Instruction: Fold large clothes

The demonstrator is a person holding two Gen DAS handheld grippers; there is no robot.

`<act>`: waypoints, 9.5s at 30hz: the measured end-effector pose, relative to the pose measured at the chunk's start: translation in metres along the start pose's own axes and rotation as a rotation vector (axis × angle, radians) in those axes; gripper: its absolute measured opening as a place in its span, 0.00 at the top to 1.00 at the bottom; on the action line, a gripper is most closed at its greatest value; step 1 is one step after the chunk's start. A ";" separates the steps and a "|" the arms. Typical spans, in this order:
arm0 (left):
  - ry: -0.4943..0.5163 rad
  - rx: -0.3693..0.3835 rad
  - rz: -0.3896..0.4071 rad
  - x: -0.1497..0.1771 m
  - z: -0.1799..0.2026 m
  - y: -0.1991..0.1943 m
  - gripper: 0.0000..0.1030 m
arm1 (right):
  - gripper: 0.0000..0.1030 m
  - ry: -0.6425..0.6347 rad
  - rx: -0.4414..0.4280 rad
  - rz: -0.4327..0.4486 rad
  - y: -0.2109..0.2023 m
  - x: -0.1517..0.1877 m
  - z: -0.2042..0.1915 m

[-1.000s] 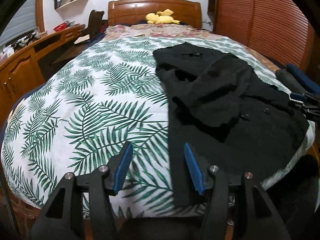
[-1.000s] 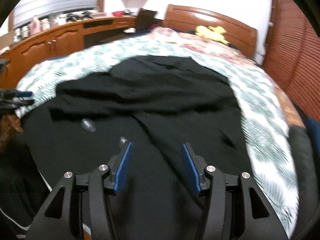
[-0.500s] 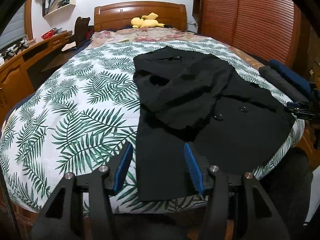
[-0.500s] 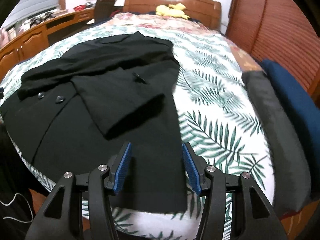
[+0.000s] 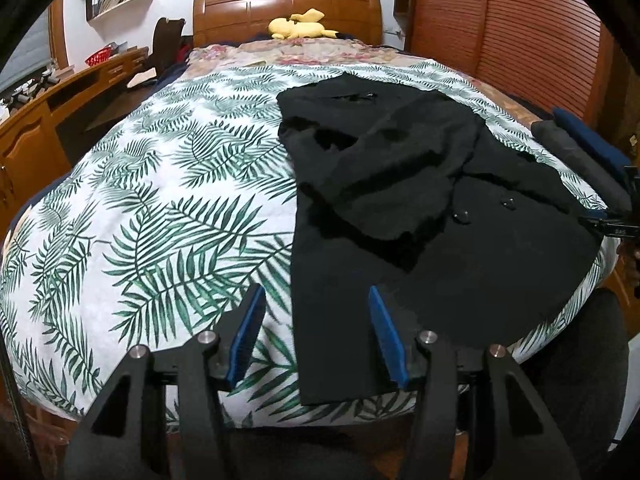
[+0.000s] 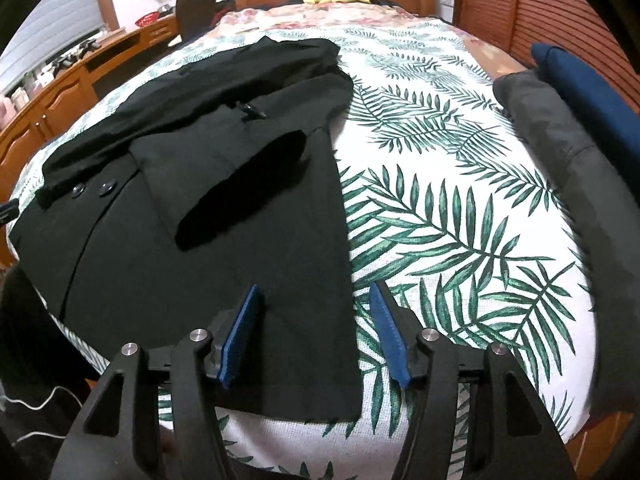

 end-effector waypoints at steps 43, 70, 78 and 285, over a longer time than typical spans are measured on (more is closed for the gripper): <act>-0.005 0.105 0.160 -0.008 0.018 -0.069 0.99 | 0.97 -0.017 -0.116 0.211 -0.068 -0.052 -0.047; 0.033 -0.011 0.553 -0.093 -0.012 -0.294 0.99 | 0.97 -0.214 -0.086 0.524 -0.306 -0.064 -0.114; -0.007 -0.045 0.421 -0.122 -0.018 -0.184 0.99 | 0.97 -0.173 -0.056 0.416 -0.205 -0.093 -0.098; 0.203 0.245 0.092 -0.050 0.146 0.039 0.73 | 0.35 0.086 0.152 0.028 0.021 -0.043 -0.035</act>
Point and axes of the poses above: each gripper's, at about its wrist camera, not at the fingertips, and y roughly the way its jaws point, z to its right, x to its underside, the point moved 7 cm from there along y, roughly the way its jaws point, and after that the axes turned 1 degree about -y, right-handed, at the moved point
